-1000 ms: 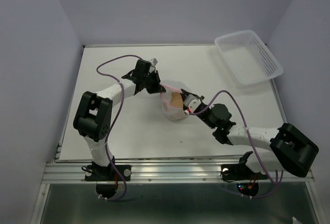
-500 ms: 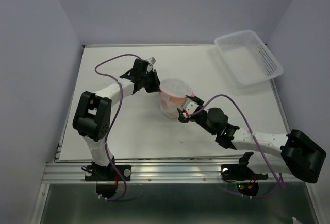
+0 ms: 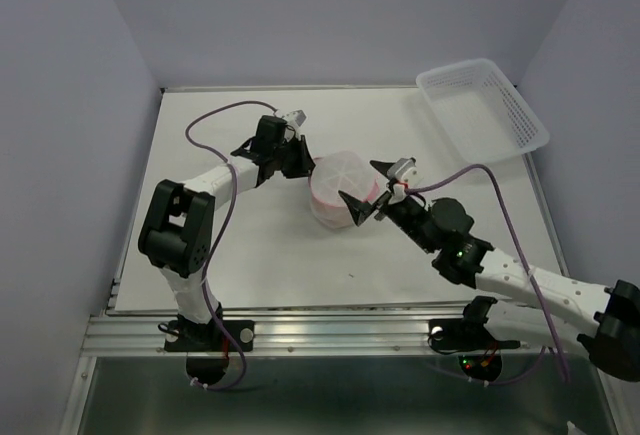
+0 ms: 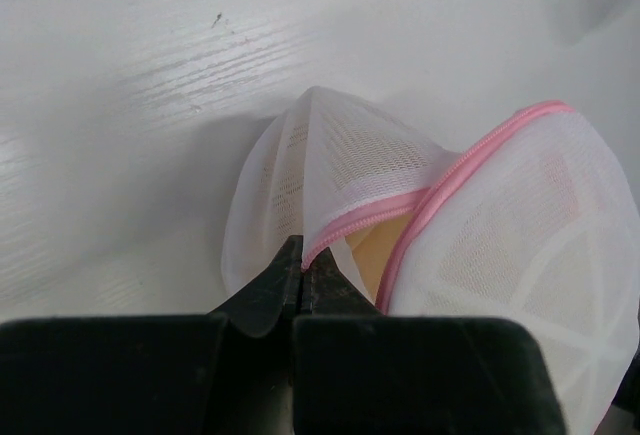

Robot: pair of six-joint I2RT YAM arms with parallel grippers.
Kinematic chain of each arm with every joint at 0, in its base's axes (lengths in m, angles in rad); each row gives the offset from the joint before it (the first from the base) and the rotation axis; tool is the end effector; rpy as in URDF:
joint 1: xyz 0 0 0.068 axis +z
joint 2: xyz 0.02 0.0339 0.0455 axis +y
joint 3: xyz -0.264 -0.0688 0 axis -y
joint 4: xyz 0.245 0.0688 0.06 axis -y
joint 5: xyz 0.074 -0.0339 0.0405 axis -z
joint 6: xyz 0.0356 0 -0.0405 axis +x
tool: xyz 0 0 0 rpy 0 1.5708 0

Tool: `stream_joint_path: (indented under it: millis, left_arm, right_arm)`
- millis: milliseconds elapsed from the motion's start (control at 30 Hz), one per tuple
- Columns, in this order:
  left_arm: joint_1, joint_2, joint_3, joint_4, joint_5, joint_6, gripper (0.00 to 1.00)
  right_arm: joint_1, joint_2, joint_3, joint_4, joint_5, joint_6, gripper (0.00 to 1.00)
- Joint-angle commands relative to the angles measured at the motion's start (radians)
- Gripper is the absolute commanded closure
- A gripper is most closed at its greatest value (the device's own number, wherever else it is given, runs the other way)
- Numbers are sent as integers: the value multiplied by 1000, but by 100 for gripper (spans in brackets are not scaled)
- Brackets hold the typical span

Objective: Place the bra in the laundry bag and zip it closed

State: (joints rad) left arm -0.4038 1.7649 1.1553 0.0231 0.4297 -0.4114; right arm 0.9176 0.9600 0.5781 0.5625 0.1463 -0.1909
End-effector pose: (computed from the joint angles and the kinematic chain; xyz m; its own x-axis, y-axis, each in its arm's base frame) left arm 0.3572 -0.1687 0.2226 -0.7369 -0.0805 -0.6712 0.4163 0.7282 -0.5444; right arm 0.1413 0.1761 0.3138 0.2397 0.0044 -0.9708 -0.6651 0.7292 -0.1609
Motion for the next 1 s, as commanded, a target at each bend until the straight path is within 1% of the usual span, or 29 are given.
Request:
stream_joint_path:
  millis: [0,33,67,100,133,167,200,333,367,400,500,567,633,667,733,767,833,867,900,967]
  left_arm:
    - [3,-59,-28,81,11,56,100]
    - [3,-62,-34,87,9,56,100]
    - [3,-68,-37,92,11,60,100]
    - [2,-73,-46,103,14,60,100]
    - [2,-77,-51,109,15,62,100]
    - [2,-85,-60,116,17,63,100]
    - [2,-88,-65,120,17,63,100]
    - [2,-110,-94,155,41,75,100]
    - [2,-120,-100,162,50,83,100]
    - [2,-125,-108,176,61,100,100]
    - [2,-133,-112,196,96,161,100]
    - [2,-121,-103,199,133,212,100]
    - [2,-111,-85,213,144,265,100]
    - [3,-99,-74,221,142,319,100]
    - [2,-82,-25,210,153,380,100]
    - [2,-62,-7,198,162,464,100]
    - [3,-41,49,161,181,543,100]
    - [3,-19,61,155,197,619,100]
    - [3,-10,87,140,217,658,100]
    - [3,17,124,97,311,744,100]
  right_arm:
    - [-26,92,127,-160,349,260,0]
    - [-55,115,165,-161,363,318,0]
    - [-94,140,246,-279,348,374,0]
    - [-188,182,279,-377,261,500,0]
    - [-244,203,310,-378,195,555,0]
    - [-291,221,348,-439,71,600,0]
    - [-365,239,361,-458,31,676,0]
    - [-471,313,391,-513,-160,743,0]
    - [-493,334,394,-515,-221,755,0]
    - [-528,347,391,-512,-334,781,0]
    - [-551,397,388,-512,-500,762,0]
    - [-551,419,394,-510,-548,696,0]
    - [-551,430,397,-510,-556,627,0]
    - [-551,427,401,-510,-554,605,0]
    - [-551,413,401,-510,-530,549,0]
    - [-551,411,399,-512,-521,533,0]
    - [-551,413,405,-523,-485,513,0]
    - [-551,416,408,-524,-490,498,0]
    - [-551,419,416,-526,-502,481,0]
    - [-560,433,431,-535,-530,438,0]
